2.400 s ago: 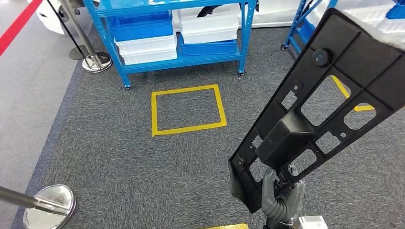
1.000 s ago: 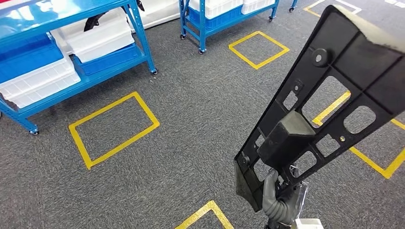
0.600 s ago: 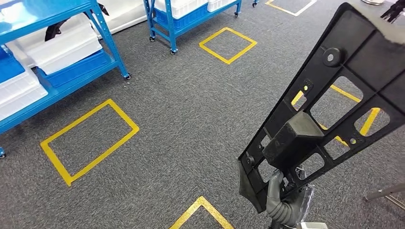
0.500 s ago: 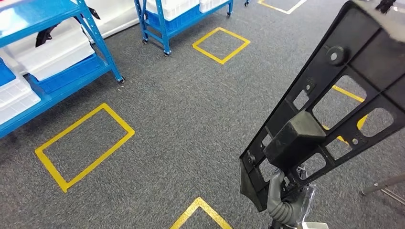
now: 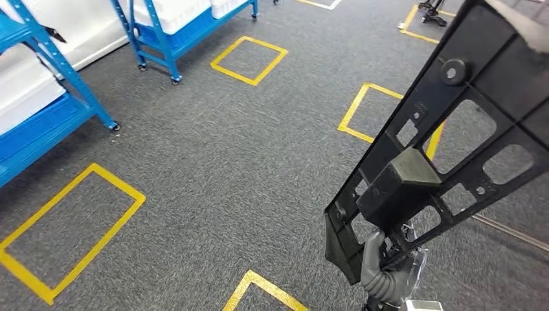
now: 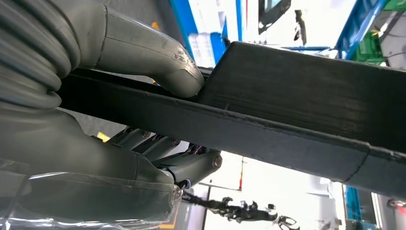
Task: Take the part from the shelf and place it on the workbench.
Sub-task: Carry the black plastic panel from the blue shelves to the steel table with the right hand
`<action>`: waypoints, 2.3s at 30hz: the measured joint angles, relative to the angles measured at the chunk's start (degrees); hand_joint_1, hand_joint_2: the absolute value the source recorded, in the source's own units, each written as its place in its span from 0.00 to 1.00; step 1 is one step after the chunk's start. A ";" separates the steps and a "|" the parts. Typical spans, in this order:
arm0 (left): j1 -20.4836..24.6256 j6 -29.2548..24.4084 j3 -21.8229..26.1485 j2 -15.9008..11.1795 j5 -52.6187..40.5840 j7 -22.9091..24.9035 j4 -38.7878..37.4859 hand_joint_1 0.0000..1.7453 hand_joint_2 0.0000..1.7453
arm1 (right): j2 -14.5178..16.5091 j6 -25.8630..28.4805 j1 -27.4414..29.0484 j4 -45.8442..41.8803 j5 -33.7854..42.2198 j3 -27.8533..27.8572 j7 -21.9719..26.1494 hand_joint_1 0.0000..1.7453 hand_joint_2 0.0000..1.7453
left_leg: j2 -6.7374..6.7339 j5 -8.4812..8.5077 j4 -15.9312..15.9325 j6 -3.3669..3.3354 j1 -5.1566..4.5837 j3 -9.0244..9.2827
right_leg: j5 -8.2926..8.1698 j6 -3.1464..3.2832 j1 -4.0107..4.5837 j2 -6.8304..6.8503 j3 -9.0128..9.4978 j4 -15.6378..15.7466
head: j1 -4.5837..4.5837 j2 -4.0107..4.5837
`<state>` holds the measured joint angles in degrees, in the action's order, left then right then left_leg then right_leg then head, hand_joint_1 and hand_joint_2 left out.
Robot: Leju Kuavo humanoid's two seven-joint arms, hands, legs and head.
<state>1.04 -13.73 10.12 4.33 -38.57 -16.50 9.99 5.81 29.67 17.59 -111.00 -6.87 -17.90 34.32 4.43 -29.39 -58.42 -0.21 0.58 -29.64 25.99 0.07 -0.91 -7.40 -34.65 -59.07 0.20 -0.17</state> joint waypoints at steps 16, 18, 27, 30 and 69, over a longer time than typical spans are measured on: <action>0.33 1.05 -0.07 0.09 -0.57 -0.07 0.00 0.00 1.00 | 0.04 0.43 -0.67 0.89 0.06 0.04 -0.08 1.00 1.00 | -11.51 -0.14 0.94 -0.04 -0.99 1.02 | 1.26 -0.15 0.45 11.12 1.14 0.08 | -0.29 0.00; 0.51 1.05 -0.09 0.09 -0.73 -0.10 0.00 0.00 1.00 | 0.14 0.43 -0.68 0.92 0.05 0.06 -0.08 1.00 1.00 | -10.77 -1.13 0.07 0.57 -0.69 1.02 | 0.97 0.58 0.40 9.75 1.06 0.37 | -0.16 0.00; 0.06 0.96 -0.13 0.07 -1.38 -0.16 0.00 0.00 1.00 | 0.50 0.48 -0.93 1.54 0.31 0.20 -0.17 1.00 1.00 | -2.58 -1.88 -6.55 0.21 -0.31 -2.46 | 0.36 1.57 0.62 2.45 0.74 0.20 | 0.13 0.00; 0.01 0.97 -0.13 -0.02 -1.58 -0.25 0.00 0.00 1.00 | 0.60 0.37 -1.00 1.66 0.36 0.24 -0.17 1.00 1.00 | 1.11 0.16 -0.21 -0.28 -0.36 -0.24 | -0.10 0.66 0.35 0.36 -0.05 -0.04 | 0.09 0.00; -0.57 -4.66 -2.95 0.35 -6.07 -1.92 0.00 0.00 1.00 | 1.97 4.01 5.11 -2.69 -3.80 3.07 2.85 1.00 1.00 | -5.96 1.51 1.01 -1.86 -0.03 -0.57 | 7.99 -1.74 0.21 6.72 -6.34 -14.15 | -0.87 0.00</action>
<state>0.47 -18.39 7.17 4.68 -44.63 -18.42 9.99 7.78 33.68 22.70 -113.69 -10.67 -14.82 37.17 -1.54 -27.88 -57.41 -2.07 0.55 -30.21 33.98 -1.67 -0.70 -0.68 -41.00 -73.22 -0.67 -0.17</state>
